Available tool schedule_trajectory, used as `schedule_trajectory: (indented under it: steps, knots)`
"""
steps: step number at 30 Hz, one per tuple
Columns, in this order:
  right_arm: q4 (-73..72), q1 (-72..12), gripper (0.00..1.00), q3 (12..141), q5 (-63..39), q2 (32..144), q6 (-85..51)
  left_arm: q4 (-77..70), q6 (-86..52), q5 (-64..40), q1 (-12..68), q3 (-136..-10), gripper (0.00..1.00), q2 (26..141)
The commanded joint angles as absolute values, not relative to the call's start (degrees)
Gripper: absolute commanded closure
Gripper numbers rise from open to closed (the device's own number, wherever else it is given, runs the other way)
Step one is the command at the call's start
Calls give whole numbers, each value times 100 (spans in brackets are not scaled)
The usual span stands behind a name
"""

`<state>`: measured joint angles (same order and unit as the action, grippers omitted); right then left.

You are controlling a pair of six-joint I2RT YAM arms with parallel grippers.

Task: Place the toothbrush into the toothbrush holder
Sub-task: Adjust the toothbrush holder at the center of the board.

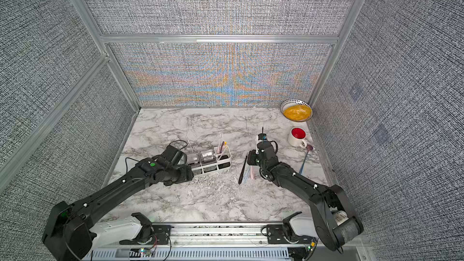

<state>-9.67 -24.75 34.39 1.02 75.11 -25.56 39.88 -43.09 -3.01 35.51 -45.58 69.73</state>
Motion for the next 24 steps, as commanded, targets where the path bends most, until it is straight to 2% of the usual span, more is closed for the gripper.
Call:
schedule_trajectory:
  steps: [1, 15, 20, 24]
  knots:
    - [-1094, -2515, 93, 3461, 53, 7491, -2584, 3612, -4184, -47, 3504, -4597, 19, 7263]
    - [-1362, -2732, 93, 3276, 88, 7260, -2405, 2948, -3709, 283, 2735, -5206, 20, 8371]
    - [-1444, -2838, 93, 3206, 119, 7128, -2278, 3105, -3527, 388, 2601, -5552, 20, 8688]
    - [-1704, -2933, 93, 3029, 106, 6909, -2174, 3512, -3339, 487, 2590, -5781, 20, 8491]
